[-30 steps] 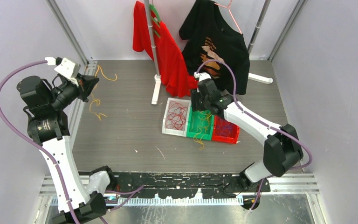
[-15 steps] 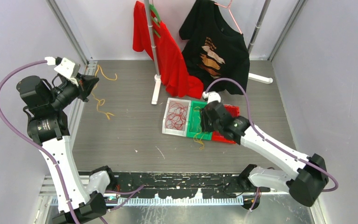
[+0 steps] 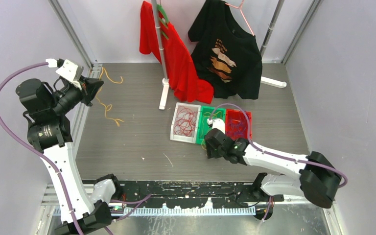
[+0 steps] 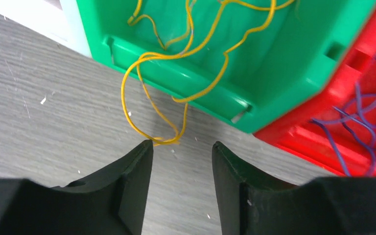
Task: Untangle the cables
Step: Adjust the cable in the bin.
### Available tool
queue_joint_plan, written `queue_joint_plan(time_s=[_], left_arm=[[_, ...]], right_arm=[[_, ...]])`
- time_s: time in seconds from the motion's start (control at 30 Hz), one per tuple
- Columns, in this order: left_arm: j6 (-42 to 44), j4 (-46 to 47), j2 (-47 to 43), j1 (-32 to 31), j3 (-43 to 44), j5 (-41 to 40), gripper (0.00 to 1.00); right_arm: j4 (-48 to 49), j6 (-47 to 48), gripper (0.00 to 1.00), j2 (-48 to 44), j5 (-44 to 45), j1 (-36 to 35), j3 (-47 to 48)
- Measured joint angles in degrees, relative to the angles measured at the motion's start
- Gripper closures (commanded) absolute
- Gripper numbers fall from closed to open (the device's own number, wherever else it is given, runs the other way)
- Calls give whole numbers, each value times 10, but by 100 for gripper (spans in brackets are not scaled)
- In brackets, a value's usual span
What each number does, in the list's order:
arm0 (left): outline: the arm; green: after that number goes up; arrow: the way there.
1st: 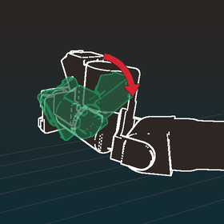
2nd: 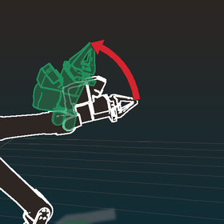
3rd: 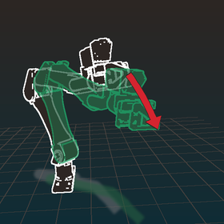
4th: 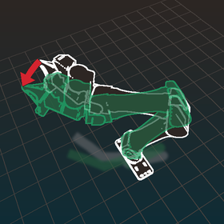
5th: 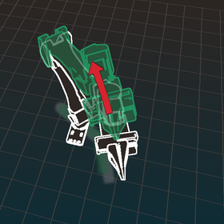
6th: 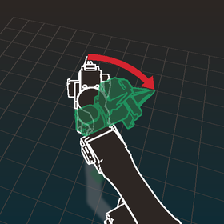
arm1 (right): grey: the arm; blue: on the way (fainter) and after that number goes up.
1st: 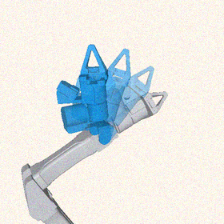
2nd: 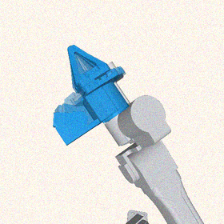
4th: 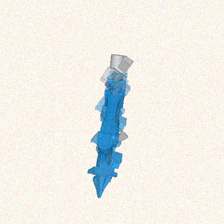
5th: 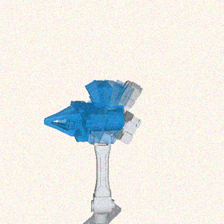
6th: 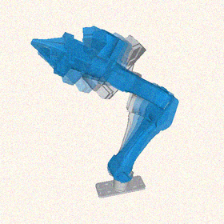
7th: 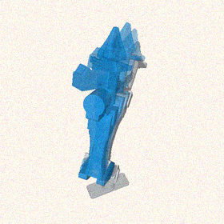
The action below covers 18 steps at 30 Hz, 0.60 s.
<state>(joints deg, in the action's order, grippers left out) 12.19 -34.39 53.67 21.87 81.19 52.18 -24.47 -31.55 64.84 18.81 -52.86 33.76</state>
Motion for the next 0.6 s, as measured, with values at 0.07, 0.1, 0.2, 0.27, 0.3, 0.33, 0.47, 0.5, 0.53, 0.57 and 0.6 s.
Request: queue_joint_plan(time_s=[0.07, 0.1, 0.2, 0.27, 0.3, 0.33, 0.47, 0.5, 0.53, 0.57, 0.6], left_arm=[[0, -2, 0, 0, 4, 0, 100], [0, -2, 0, 0, 6, 1, 100], [0, -5, 0, 0, 12, 1, 100], [1, -8, 0, 0, 16, 1, 100], [1, -9, 0, 0, 18, 0, 100], [1, -11, 0, 0, 21, 0, 100], [1, -12, 0, 0, 23, 1, 100], [1, -12, 1, 0, 23, 1, 100], [1, -12, 1, 0, 23, 1, 100], [1, -13, 1, 0, 23, 1, 100], [1, -13, 2, 0, 23, 1, 100]], right_arm=[[33, -1, 55, 32, 0, 0, 0], [46, -1, 57, 44, 0, 0, 0], [84, -1, 64, 77, 0, 0, -1], [102, -1, 67, 80, 0, 0, -6], [110, -1, 67, 79, 0, 0, -9], [116, -2, 67, 78, 0, 0, -12], [150, -7, 56, 71, -1, 0, -35], [160, -12, 55, 70, -1, 0, -44], [167, -16, 55, 70, -2, 0, -51], [176, -19, 54, 70, -3, 0, -59], [182, -23, 55, 70, -3, 0, -66]])
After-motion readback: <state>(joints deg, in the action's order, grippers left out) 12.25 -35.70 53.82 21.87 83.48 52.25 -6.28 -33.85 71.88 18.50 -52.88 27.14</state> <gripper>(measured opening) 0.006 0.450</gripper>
